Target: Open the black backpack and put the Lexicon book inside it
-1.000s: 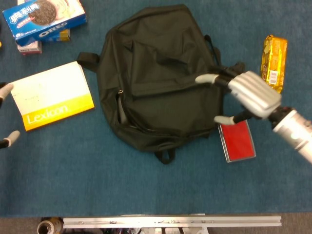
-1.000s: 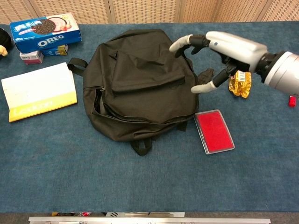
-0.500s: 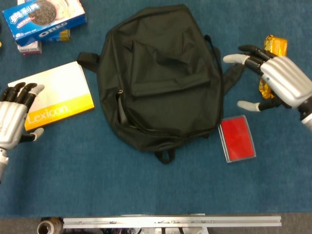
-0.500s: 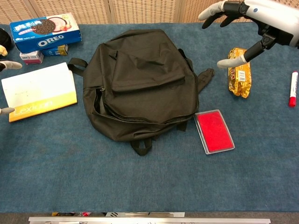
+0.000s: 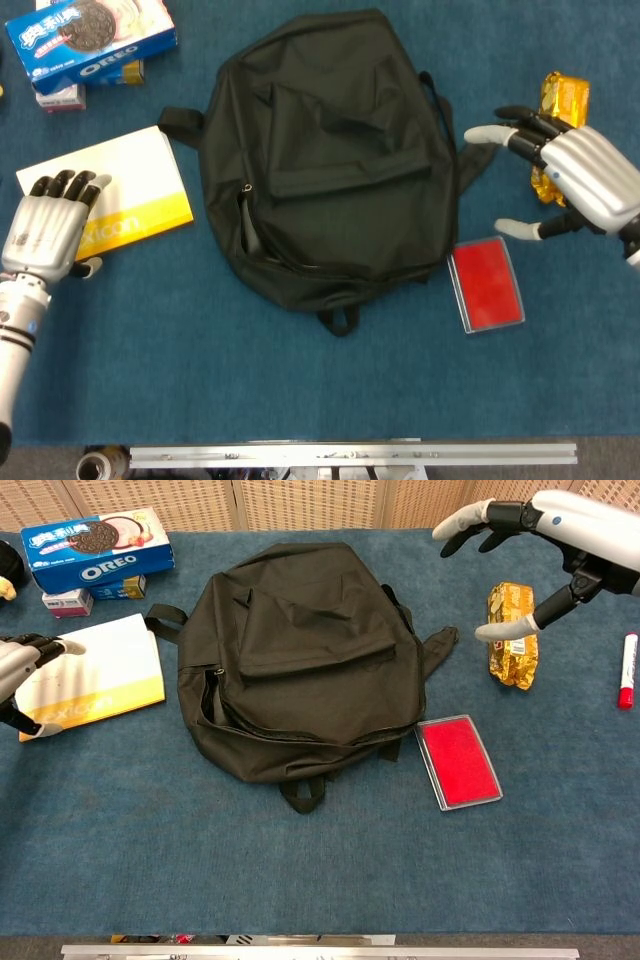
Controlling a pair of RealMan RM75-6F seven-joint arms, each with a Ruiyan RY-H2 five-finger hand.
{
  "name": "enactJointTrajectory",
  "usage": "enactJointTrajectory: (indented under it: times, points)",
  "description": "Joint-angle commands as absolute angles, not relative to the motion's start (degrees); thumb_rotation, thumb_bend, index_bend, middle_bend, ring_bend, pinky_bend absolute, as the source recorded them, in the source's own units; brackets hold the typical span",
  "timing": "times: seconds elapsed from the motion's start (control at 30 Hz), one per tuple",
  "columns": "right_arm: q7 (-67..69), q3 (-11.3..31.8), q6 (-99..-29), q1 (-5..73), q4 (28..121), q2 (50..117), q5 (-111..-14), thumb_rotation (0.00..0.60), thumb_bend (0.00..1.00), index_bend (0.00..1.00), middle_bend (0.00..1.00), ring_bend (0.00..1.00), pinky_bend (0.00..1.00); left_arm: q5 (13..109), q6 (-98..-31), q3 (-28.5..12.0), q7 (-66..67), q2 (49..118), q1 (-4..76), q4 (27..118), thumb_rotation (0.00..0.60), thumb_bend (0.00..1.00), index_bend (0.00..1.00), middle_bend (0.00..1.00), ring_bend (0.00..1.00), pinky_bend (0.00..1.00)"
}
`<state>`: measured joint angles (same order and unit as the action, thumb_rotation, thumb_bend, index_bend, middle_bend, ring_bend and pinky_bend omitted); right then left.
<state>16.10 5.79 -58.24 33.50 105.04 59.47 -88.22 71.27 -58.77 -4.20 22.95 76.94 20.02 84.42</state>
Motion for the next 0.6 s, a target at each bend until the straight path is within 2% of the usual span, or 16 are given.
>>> enactJointTrajectory:
  times: [0.03,0.6]
  points:
    - [16.82,5.49,-58.35,33.4,104.4,59.49,-88.53,0.6,0.13,0.21,0.27,0.11,0.21,67.29,-55.82,-4.83,25.29,78.11,21.99,83.79,0.6,0.14,0.11,0.15,0.12,0.16]
    - [19.06,4.28,-58.87,33.07,102.62,59.34,-89.72,0.6,0.14,0.21,0.27,0.11,0.21,61.11,-52.92,-3.39,25.57,78.3,24.04,83.36,0.6,0.14,0.07,0.15,0.12,0.16]
